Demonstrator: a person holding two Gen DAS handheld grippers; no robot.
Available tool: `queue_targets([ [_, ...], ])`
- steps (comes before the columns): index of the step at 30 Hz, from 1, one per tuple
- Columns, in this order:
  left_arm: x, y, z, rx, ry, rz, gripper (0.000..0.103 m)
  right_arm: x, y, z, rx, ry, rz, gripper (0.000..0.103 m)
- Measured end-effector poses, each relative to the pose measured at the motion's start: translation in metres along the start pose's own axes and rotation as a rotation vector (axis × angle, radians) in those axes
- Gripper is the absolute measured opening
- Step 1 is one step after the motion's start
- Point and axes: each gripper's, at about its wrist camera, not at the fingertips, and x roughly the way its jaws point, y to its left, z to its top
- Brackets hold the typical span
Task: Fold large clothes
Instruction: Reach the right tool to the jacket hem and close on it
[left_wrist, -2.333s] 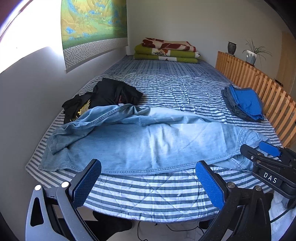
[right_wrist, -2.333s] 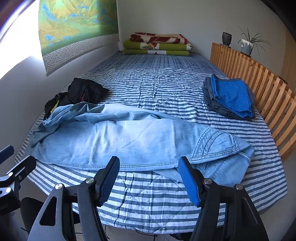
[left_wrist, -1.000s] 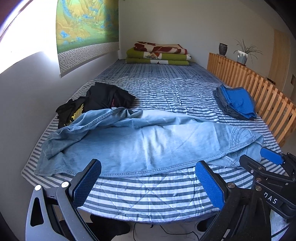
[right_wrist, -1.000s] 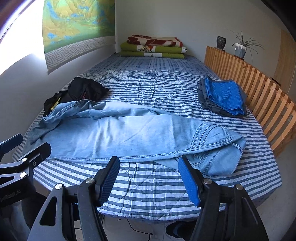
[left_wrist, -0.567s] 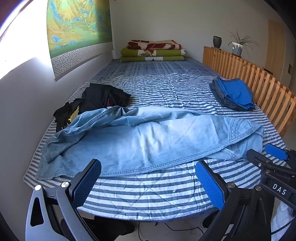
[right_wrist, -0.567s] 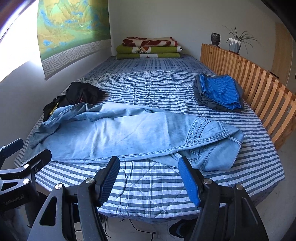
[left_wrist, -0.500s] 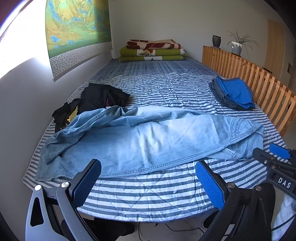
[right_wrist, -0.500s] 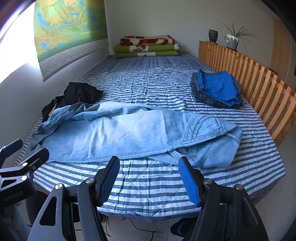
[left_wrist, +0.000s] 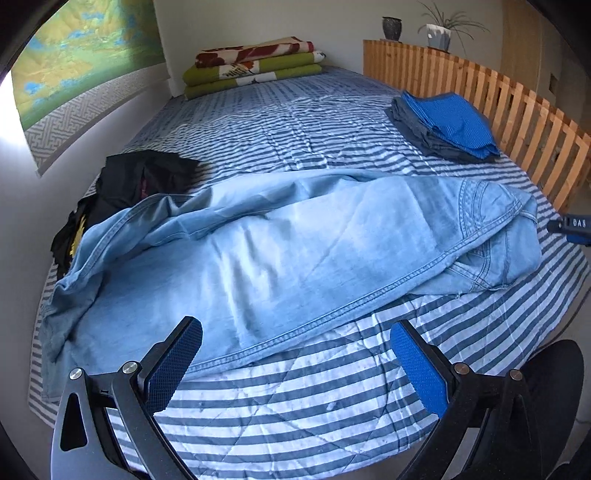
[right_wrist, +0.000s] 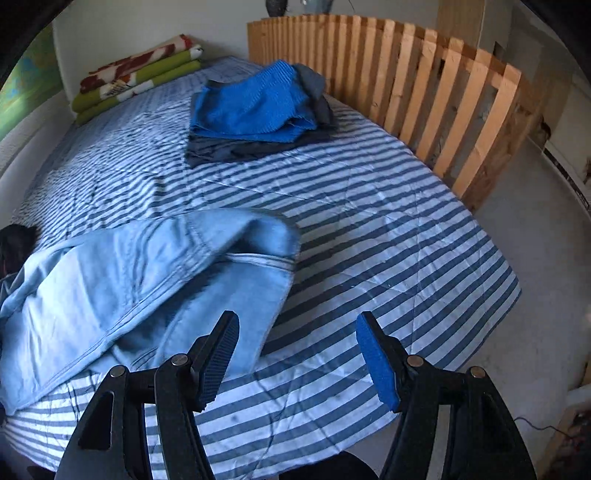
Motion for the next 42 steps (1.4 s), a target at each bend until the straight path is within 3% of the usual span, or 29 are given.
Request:
queue_targets([
  [5, 0.034, -0.036, 0.010, 0.131, 0.007, -0.011, 0.103, 0.021, -0.016, 0.033, 0.111, 0.082, 0.104, 0.062],
  [9, 0.055, -0.044, 0.017, 0.161, 0.020, -0.001, 0.103, 0.019, 0.007, 0.048, 0.075, 0.089, 0.161, 0.062],
  [15, 0.071, -0.024, 0.011, 0.144, 0.047, 0.011, 0.103, 0.046, 0.051, 0.049, -0.020, 0.179, 0.146, 0.062],
  [19, 0.071, -0.008, -0.001, 0.137, 0.068, 0.024, 0.103, 0.070, 0.063, 0.050, 0.032, 0.237, 0.178, 0.062],
  [23, 0.070, 0.009, -0.008, 0.111, 0.081, 0.039, 0.103, 0.082, 0.073, 0.055, 0.012, 0.229, 0.151, 0.061],
  [24, 0.068, 0.013, -0.009, 0.105, 0.078, 0.043, 0.103, 0.082, 0.077, 0.056, -0.026, 0.237, 0.165, 0.053],
  [25, 0.065, 0.017, -0.009, 0.099, 0.072, 0.049, 0.103, 0.081, 0.082, 0.057, -0.051, 0.222, 0.157, 0.038],
  [28, 0.057, 0.031, -0.008, 0.070, 0.056, 0.063, 0.103, 0.069, 0.091, 0.059, -0.089, 0.182, 0.138, 0.017],
  [32, 0.046, 0.048, -0.002, 0.055, 0.043, 0.079, 0.103, 0.025, 0.107, 0.067, -0.152, 0.061, 0.116, 0.015],
  [35, 0.030, 0.060, 0.006, 0.036, -0.001, 0.087, 0.103, -0.049, 0.136, 0.079, -0.278, -0.157, 0.112, 0.014],
  [36, 0.025, 0.064, 0.010, 0.027, -0.015, 0.091, 0.103, -0.073, 0.140, 0.081, -0.300, -0.216, 0.133, 0.013],
  [39, 0.002, 0.079, 0.017, -0.014, -0.065, 0.087, 0.103, -0.159, 0.145, 0.075, -0.364, -0.394, 0.303, 0.013],
  [41, -0.013, 0.089, 0.017, -0.037, -0.096, 0.080, 0.103, -0.182, 0.139, 0.053, -0.417, -0.426, 0.332, 0.013],
  [42, -0.018, 0.093, 0.017, -0.046, -0.103, 0.078, 0.103, -0.182, 0.135, 0.039, -0.440, -0.400, 0.332, 0.013],
])
